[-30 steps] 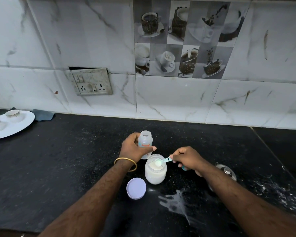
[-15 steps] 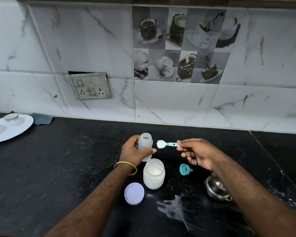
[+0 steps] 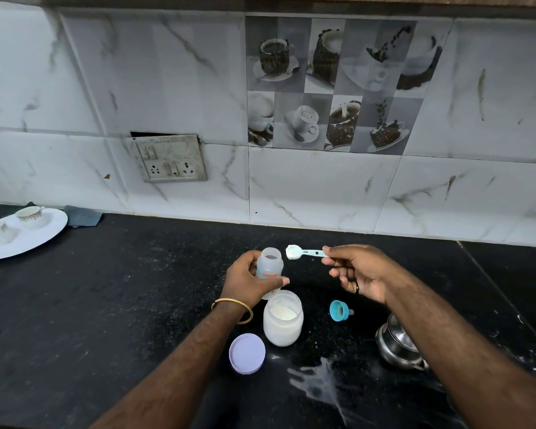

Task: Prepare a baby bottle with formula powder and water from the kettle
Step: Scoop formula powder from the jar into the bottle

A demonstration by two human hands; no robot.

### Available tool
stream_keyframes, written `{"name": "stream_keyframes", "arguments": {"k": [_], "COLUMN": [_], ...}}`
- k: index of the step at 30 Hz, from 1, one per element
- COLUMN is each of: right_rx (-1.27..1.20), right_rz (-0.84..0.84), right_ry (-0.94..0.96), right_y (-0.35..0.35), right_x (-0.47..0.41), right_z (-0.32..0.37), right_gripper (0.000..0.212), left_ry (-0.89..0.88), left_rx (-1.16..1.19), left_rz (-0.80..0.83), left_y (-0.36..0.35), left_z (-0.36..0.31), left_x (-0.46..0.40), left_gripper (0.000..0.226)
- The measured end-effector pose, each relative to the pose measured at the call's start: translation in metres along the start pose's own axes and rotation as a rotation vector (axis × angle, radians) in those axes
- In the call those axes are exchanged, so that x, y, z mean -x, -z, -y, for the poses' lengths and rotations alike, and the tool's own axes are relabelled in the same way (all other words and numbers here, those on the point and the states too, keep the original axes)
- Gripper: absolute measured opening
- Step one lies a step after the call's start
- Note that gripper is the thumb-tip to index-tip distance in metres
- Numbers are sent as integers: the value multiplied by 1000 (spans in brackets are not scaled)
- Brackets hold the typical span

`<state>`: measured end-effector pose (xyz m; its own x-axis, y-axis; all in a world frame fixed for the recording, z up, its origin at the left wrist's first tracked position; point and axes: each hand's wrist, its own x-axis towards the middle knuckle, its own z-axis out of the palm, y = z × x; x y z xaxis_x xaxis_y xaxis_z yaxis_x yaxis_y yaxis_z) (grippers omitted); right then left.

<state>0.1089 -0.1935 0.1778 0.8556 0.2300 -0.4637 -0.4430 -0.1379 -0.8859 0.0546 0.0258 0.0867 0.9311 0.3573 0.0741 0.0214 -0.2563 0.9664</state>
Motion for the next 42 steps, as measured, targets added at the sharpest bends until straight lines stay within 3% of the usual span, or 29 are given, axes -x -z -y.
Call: {"name": "stream_keyframes", "arguments": {"k": [13,25,42], "right_rx": [168,815,1019], "right_rz": [-146,-384,-499], "right_ry": [353,1101,1305], "right_y": [-19,-26,-25], "right_x": [7,7,7], "right_z": [-5,-38,-51], "right_gripper": [9,10,9], "left_ry": [-19,-18,0], "left_rx": [-1,-9,15], "left_rz": [71,55,52], "left_y": [-11,-16,-20], "left_z": [0,1,6], "left_x": [5,2,-4], "left_gripper": [54,54,56]}}
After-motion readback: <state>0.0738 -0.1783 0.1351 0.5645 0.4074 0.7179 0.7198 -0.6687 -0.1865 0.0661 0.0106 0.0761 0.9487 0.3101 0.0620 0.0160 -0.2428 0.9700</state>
